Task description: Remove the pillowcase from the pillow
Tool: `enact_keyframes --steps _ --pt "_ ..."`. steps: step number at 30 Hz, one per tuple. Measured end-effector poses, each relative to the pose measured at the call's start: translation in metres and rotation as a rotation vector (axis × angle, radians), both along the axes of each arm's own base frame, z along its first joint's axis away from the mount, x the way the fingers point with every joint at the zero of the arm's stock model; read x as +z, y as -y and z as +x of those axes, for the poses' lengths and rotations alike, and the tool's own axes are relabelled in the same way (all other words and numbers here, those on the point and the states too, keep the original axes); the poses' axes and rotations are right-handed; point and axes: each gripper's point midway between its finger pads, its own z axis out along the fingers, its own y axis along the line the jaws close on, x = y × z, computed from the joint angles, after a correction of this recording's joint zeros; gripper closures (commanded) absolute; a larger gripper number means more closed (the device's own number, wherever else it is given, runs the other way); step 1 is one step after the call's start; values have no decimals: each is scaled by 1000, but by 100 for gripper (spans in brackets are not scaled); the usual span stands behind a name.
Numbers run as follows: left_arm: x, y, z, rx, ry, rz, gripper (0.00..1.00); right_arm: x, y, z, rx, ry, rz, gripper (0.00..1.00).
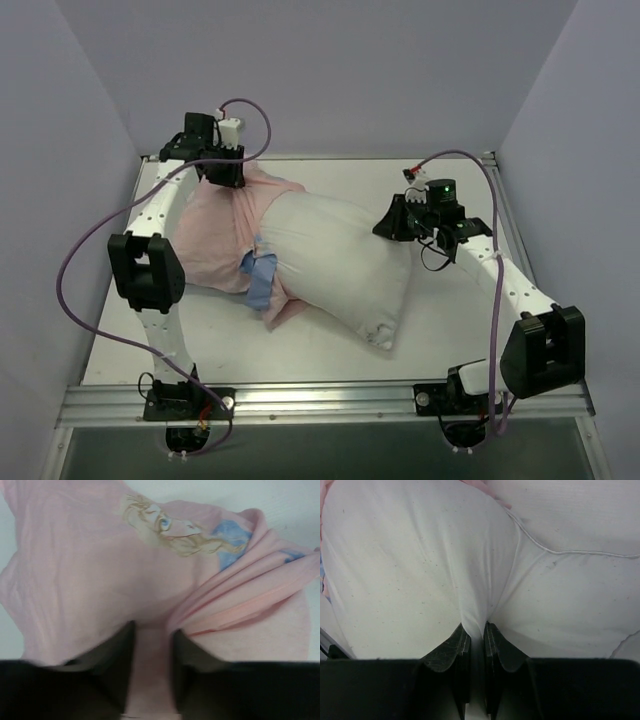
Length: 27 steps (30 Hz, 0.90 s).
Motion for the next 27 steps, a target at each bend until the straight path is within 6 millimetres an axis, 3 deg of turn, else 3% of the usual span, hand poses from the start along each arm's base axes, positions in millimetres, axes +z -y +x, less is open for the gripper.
enact_keyframes --steps 1,4,10,12,14,16,18,20,24,27 --pt "1 -6 0 -8 -3 3 6 -1 1 -1 1 -6 -1 100" --pt "10 -24 -9 -39 -35 -47 6 -7 9 -2 -22 -32 -1 100" --pt "41 -35 -54 -154 -68 -100 6 -9 16 -2 -44 -50 -5 100" --pt "61 -57 -71 -171 -29 -68 6 -10 24 1 -70 -63 -26 100" --pt "79 -92 -95 -165 12 -19 6 -12 35 6 -108 -78 -50 100" --pt "85 -127 -126 -141 28 30 6 -12 42 12 -132 -85 -62 100" --pt "75 -156 -161 -123 -5 69 6 -12 44 16 -143 -89 -67 100" --pt "54 -164 -184 -153 -55 85 6 -12 44 19 -146 -89 -70 100" --pt "-19 -140 -228 -283 -252 26 6 -15 44 20 -147 -96 -73 100" --pt "-60 -122 -256 -342 -366 -8 6 -15 44 21 -146 -99 -75 100"
